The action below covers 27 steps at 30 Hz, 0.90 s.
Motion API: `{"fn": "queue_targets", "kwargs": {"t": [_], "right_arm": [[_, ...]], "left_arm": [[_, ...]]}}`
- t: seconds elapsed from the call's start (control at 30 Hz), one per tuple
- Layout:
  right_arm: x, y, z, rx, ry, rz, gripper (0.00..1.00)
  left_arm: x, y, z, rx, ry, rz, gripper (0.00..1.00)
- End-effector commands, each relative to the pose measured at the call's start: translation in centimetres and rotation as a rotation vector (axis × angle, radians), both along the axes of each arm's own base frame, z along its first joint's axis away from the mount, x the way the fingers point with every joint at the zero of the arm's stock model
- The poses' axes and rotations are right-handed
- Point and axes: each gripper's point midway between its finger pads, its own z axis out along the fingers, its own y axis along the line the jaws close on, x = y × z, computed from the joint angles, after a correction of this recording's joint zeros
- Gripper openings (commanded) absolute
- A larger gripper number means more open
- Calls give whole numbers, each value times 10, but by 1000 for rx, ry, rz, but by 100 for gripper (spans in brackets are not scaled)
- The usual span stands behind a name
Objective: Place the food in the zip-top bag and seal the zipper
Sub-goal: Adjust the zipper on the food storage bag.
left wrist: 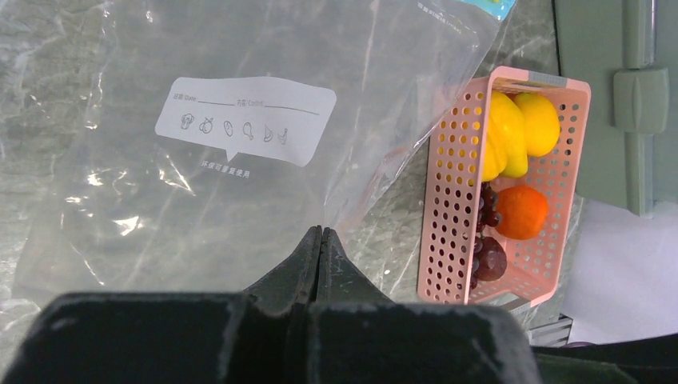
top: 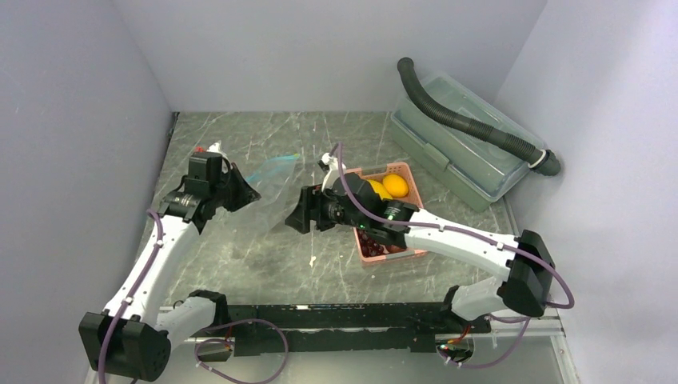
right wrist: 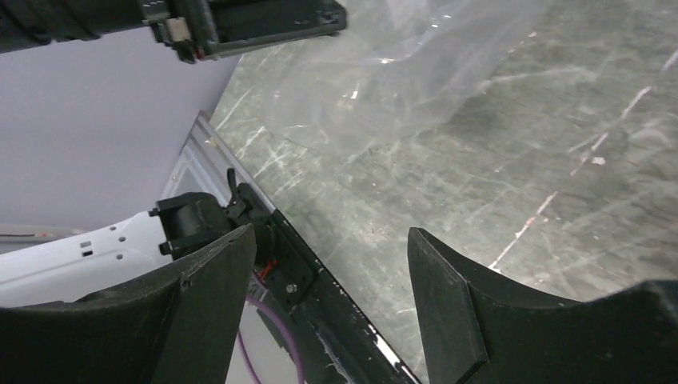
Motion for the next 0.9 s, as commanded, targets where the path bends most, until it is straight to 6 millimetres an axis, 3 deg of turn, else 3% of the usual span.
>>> {"fn": "queue_targets", "kwargs": {"t": [0.0,0.5,0.87], "right_arm": [[-2,26,39,99,-41,35,74],[3,73,22,22,-32,62,74],[9,90,-1,-46,-5,71,75]], "left_arm": [[6,-7,9,-71,-38,22,0],[11,-21,0,-162,0,14,0],[5,-27,7,-188,-12,-26,0]]}}
